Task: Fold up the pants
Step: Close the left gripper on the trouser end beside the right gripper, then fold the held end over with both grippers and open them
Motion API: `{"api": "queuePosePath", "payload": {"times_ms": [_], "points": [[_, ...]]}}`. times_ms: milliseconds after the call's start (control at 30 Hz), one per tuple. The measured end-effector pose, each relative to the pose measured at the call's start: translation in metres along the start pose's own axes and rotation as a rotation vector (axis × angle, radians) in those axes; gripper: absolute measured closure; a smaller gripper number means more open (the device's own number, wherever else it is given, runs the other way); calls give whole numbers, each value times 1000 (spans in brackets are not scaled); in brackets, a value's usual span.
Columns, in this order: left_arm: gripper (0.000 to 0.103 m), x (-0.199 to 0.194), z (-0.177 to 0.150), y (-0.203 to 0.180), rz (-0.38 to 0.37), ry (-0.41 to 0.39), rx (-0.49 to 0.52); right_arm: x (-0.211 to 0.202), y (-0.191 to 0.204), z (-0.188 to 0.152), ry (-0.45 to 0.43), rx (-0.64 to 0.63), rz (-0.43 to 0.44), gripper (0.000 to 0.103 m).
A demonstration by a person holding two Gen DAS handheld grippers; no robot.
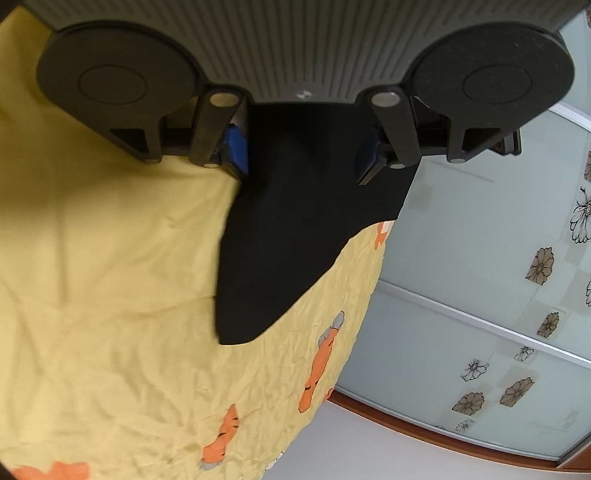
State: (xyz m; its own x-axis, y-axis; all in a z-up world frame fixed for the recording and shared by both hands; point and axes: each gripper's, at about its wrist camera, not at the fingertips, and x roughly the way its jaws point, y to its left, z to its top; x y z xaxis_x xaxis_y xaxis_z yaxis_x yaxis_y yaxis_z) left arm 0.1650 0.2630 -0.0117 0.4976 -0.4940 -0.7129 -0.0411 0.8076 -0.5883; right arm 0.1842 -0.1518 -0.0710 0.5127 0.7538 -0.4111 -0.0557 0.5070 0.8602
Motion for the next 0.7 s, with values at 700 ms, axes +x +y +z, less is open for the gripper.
{"api": "queuePosePath", "payload": {"times_ms": [700], "points": [[83, 16, 1, -158, -48, -84, 245, -95, 36, 43, -181, -175, -55, 90]]}}
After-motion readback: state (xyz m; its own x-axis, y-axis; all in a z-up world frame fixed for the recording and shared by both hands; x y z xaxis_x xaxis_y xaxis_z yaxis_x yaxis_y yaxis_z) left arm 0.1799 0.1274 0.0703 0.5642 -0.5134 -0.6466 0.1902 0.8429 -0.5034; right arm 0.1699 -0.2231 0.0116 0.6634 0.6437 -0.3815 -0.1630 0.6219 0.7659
